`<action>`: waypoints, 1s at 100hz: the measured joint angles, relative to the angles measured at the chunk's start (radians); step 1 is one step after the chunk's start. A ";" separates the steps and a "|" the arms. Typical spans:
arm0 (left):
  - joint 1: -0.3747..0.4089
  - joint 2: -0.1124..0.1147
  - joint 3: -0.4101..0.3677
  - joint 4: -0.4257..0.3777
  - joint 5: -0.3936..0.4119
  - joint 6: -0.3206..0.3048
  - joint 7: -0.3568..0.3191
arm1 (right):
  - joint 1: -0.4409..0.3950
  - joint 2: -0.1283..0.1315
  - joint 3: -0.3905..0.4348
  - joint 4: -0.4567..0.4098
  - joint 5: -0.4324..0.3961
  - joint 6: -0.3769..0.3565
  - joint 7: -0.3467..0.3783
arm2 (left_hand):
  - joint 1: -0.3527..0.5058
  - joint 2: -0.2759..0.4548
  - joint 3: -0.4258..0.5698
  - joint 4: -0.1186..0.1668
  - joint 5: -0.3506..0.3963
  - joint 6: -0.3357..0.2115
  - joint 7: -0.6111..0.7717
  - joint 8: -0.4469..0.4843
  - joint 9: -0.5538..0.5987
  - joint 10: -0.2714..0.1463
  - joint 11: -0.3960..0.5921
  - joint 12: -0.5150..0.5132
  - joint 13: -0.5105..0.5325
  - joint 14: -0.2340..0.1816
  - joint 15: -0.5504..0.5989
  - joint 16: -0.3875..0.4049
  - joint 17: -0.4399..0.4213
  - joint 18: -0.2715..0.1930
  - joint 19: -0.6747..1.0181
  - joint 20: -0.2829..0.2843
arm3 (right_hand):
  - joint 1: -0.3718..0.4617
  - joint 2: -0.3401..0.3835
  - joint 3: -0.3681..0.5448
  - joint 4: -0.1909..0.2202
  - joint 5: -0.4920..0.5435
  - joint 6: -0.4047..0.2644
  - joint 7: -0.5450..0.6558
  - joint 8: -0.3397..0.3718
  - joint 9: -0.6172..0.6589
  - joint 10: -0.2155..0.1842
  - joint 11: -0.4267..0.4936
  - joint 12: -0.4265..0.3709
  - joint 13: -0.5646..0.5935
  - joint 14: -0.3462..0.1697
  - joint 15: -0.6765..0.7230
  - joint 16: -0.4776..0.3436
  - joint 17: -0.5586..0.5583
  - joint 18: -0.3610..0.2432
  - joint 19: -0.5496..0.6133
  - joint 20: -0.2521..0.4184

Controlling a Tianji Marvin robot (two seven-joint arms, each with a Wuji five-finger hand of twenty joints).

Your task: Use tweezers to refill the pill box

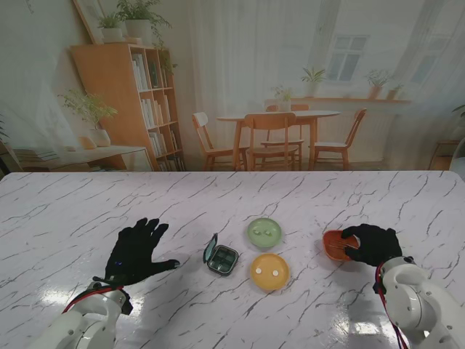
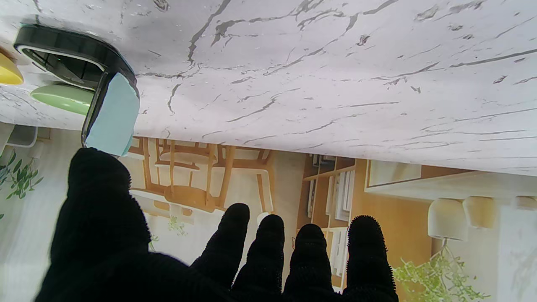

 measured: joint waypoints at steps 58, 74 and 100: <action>0.014 -0.006 -0.011 0.008 -0.022 0.002 0.025 | 0.054 -0.003 -0.054 0.049 0.027 0.015 0.009 | 0.001 0.012 0.000 0.000 0.026 0.000 0.004 0.002 0.035 0.000 0.015 0.001 0.009 0.000 0.007 0.000 0.002 0.000 0.002 0.001 | 0.041 -0.015 0.041 0.000 0.108 -0.030 0.116 0.025 0.105 0.000 0.079 0.020 0.095 0.000 0.226 0.112 0.154 0.000 0.163 0.115; 0.015 -0.006 -0.011 0.013 -0.022 0.002 0.032 | 0.048 -0.003 -0.053 0.047 0.028 0.013 -0.001 | 0.002 0.024 0.000 0.000 0.028 0.000 0.004 0.002 0.036 0.000 0.015 0.001 0.009 0.000 0.007 0.000 0.002 0.000 0.002 0.002 | 0.081 -0.025 0.042 -0.040 0.119 -0.021 0.112 0.025 0.129 0.000 0.101 0.029 0.106 -0.008 0.287 0.136 0.188 0.000 0.200 0.143; 0.015 -0.008 -0.010 0.025 -0.030 0.000 0.051 | 0.042 -0.003 -0.050 0.047 0.029 0.006 -0.013 | 0.011 0.024 0.000 0.000 0.032 0.000 0.005 0.002 0.036 0.000 0.015 0.001 0.009 0.000 0.008 0.001 0.004 0.000 0.009 0.002 | 0.117 -0.041 0.043 -0.110 0.122 -0.015 0.124 -0.034 0.156 0.007 0.100 0.029 0.178 -0.027 0.399 0.188 0.262 0.000 0.261 0.189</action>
